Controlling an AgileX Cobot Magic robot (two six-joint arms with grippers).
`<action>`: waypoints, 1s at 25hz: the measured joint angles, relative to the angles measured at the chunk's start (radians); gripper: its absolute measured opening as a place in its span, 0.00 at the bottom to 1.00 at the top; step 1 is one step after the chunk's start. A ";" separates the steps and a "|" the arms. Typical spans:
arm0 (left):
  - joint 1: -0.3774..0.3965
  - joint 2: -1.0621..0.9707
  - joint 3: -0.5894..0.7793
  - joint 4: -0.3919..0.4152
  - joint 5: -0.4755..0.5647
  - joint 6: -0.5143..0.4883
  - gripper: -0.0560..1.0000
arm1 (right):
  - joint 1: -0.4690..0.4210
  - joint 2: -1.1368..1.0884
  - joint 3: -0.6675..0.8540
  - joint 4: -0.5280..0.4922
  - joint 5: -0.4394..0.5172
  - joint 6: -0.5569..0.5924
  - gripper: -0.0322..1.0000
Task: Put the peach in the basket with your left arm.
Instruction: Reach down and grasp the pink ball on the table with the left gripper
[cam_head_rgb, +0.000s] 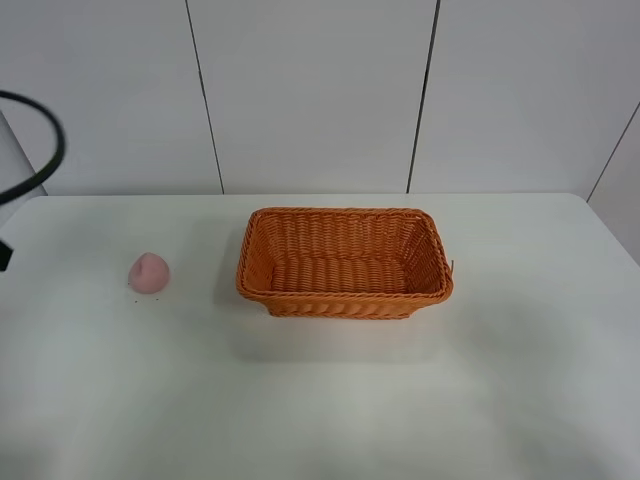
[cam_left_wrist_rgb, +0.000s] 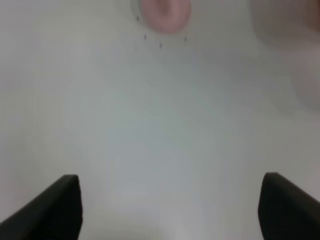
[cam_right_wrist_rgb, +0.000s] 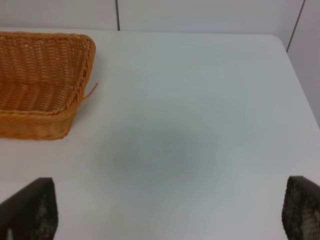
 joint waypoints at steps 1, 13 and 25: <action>0.000 0.081 -0.041 0.000 -0.022 0.003 0.76 | 0.000 0.000 0.000 0.000 0.000 0.000 0.70; 0.000 0.841 -0.536 -0.076 -0.073 0.005 0.76 | 0.000 0.000 0.000 0.000 0.000 0.000 0.70; -0.001 1.179 -0.646 -0.078 -0.084 0.005 0.76 | 0.000 0.000 0.000 0.000 0.000 0.000 0.70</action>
